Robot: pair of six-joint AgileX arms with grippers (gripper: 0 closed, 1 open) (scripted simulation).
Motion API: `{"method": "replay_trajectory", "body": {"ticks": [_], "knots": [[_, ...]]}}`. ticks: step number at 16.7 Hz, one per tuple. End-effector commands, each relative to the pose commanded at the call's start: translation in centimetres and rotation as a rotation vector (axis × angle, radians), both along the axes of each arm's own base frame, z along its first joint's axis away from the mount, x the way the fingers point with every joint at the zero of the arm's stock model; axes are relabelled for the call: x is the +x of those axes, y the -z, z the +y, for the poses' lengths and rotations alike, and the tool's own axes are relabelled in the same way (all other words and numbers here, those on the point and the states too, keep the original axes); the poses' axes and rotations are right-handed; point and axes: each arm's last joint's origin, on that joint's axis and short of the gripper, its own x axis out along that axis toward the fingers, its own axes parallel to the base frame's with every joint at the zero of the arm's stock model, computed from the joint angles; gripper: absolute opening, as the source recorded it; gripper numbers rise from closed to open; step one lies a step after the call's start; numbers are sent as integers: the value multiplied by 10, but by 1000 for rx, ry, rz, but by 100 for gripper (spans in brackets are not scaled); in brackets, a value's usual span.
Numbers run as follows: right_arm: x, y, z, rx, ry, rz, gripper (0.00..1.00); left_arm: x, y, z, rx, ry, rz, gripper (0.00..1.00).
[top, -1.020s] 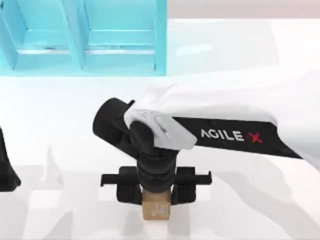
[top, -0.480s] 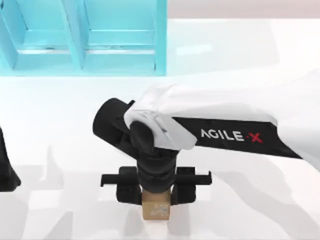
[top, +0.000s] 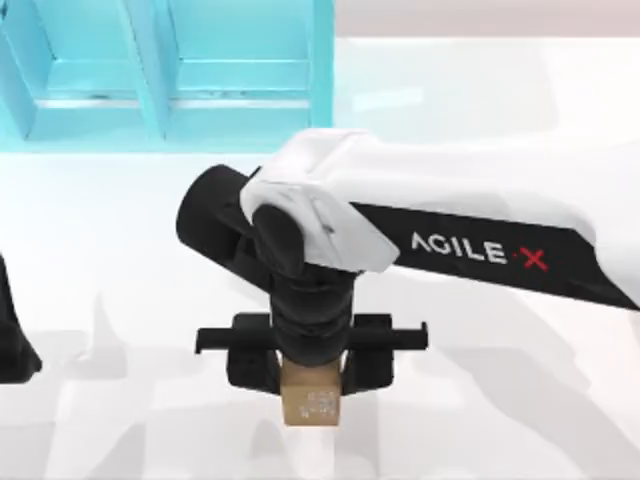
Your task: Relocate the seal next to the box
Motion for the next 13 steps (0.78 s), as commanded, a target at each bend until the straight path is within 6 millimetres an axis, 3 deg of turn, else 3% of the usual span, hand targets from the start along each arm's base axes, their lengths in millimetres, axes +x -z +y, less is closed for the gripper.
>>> {"method": "replay_trajectory", "body": {"ticks": [3, 8, 10, 13], "knots": [[-1, -15, -1, 3, -3, -2, 0, 0, 0, 0, 0, 0, 0, 100], [2, -15, -6, -1, -1, 1, 0, 0, 0, 0, 0, 0, 0, 100], [13, -26, -27, -1, 0, 0, 0, 0, 0, 0, 0, 0, 0, 100], [38, -50, -86, 0, 2, -1, 0, 0, 0, 0, 0, 0, 0, 100]]}}
